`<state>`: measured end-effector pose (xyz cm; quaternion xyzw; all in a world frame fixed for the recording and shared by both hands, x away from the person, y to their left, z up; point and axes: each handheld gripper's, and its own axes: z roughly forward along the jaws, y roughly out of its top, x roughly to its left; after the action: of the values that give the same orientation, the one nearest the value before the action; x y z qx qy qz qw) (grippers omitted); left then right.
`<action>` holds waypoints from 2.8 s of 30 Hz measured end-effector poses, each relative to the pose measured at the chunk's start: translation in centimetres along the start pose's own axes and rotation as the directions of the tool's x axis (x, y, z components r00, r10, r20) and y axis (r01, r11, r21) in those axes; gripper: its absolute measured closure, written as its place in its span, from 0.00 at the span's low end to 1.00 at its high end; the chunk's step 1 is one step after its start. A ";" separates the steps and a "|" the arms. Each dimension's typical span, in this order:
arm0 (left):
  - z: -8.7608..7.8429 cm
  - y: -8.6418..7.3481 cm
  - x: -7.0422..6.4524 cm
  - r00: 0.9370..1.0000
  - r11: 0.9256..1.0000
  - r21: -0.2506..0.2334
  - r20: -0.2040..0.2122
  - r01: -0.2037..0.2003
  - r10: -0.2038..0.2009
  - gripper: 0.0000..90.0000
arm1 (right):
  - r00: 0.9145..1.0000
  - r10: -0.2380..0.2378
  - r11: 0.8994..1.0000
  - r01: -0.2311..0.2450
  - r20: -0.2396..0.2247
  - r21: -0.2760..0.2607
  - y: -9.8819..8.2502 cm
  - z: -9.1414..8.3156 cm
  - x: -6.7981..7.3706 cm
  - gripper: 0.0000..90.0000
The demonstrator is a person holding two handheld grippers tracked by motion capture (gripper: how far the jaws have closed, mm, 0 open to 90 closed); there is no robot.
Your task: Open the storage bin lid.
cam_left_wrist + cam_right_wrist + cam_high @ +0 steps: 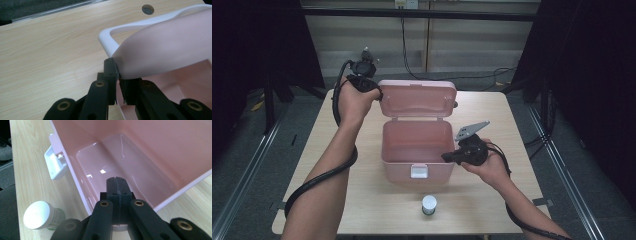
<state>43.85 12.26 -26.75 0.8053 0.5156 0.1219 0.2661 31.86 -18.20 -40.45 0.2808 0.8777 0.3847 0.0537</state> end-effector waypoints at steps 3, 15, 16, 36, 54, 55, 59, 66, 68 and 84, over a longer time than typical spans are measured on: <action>0.1 0.1 0.0 1.000 1.000 0.000 -0.002 0.001 -0.001 0.94 | 1.000 0.005 1.000 -0.005 0.001 -0.001 0.0 0.0 0.0 1.00; 0.6 0.8 0.1 1.000 1.000 -0.009 -0.010 0.010 -0.010 0.94 | 1.000 0.010 1.000 -0.010 -0.005 -0.003 0.0 0.0 -0.1 1.00; 0.6 0.8 0.1 1.000 1.000 -0.009 -0.010 0.010 -0.010 0.94 | 1.000 0.010 1.000 -0.010 -0.005 -0.003 0.0 0.0 -0.1 1.00; 1.4 2.1 0.4 1.000 1.000 0.004 -0.021 0.004 -0.004 0.96 | 1.000 0.008 1.000 -0.008 -0.015 -0.005 0.0 0.0 -0.3 1.00; 2.1 2.9 1.0 1.000 1.000 0.008 -0.006 0.015 -0.015 0.96 | 1.000 0.005 1.000 -0.005 -0.021 -0.012 -0.1 0.0 -0.4 1.00; 2.2 3.0 1.0 1.000 1.000 0.006 -0.006 0.011 -0.011 0.96 | 1.000 0.003 1.000 -0.003 -0.021 -0.013 -0.1 0.0 -0.4 1.00; 2.5 3.3 1.2 1.000 1.000 0.009 -0.002 0.018 -0.018 0.96 | 1.000 0.005 1.000 -0.005 -0.019 -0.013 -0.1 0.0 -0.3 1.00; 3.1 3.8 1.6 0.999 0.999 0.010 0.006 0.034 -0.034 0.96 | 1.000 0.006 1.000 -0.007 -0.026 -0.017 -0.1 0.0 -0.4 1.00; 3.3 3.9 1.8 0.999 0.999 0.013 0.007 0.034 -0.035 0.96 | 1.000 0.006 1.000 -0.006 -0.024 -0.017 -0.2 0.0 -0.4 1.00; 4.5 4.6 2.4 0.999 0.999 0.016 0.016 0.050 -0.050 0.96 | 1.000 0.007 1.000 -0.007 -0.024 -0.012 -0.1 0.0 -0.4 1.00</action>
<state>50.52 11.54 -28.13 0.7952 0.5344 0.1046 0.2668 32.18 -18.51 -40.55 0.2787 0.8750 0.3934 0.0435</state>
